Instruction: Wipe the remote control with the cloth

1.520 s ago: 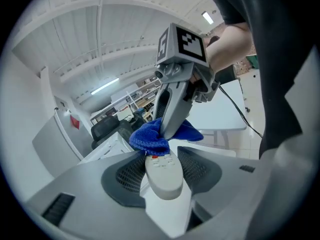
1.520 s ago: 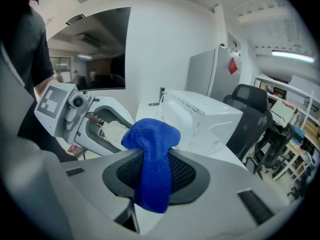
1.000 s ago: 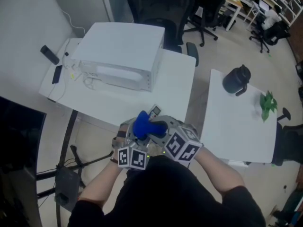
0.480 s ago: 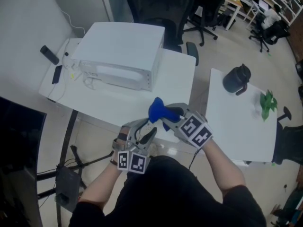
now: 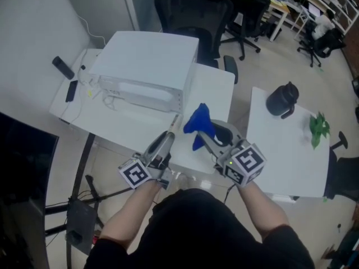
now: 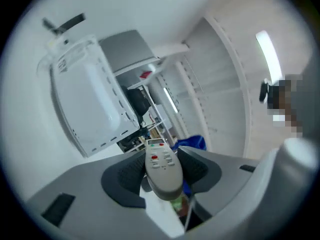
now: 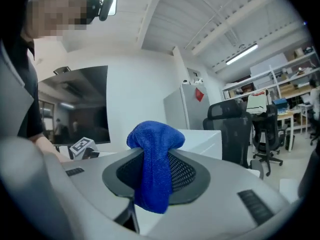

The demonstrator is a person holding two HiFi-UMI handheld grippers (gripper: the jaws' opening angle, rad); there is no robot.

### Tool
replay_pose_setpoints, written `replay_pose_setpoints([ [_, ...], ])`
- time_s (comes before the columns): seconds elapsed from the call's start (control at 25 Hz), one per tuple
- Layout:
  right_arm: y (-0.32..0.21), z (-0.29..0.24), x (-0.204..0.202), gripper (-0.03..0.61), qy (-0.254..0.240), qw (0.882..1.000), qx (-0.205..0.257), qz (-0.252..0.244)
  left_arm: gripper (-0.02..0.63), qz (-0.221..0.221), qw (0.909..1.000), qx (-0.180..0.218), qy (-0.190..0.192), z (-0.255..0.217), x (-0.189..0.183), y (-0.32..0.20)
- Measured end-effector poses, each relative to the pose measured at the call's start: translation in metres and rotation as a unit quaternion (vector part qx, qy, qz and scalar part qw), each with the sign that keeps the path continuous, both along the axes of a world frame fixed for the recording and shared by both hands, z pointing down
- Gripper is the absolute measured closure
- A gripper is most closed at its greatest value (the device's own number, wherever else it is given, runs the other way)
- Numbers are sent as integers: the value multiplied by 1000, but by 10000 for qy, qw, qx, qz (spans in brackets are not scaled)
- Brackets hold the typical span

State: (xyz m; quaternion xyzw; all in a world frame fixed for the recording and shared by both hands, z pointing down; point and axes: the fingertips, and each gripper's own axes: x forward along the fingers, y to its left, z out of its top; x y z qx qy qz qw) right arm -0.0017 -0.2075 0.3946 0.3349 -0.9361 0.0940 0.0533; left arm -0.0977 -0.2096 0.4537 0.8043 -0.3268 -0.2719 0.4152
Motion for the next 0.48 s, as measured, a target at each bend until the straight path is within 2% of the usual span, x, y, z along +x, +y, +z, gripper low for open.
replay_pose_setpoints([
  [0.08, 14, 6, -12, 451, -53, 9998, -49, -175, 411, -62, 9940, -277, 1054, -6, -6, -5],
  [0.12, 22, 12, -21, 451, 15, 9995, -55, -325, 411, -49, 9892, -320, 1426, -9, -7, -6],
  [0.2, 38, 26, -38, 452, 232, 9976, 16, -648, 411, -17, 9814, -344, 1890, -12, -7, -6],
  [0.36, 62, 46, -63, 451, 691, 9911, 171, -1127, 411, 120, 9741, -314, 2234, -16, -5, -1],
  [0.48, 61, 48, -66, 453, 782, 9900, 291, -1141, 411, 331, 9728, -329, 2268, -15, 1, 6],
])
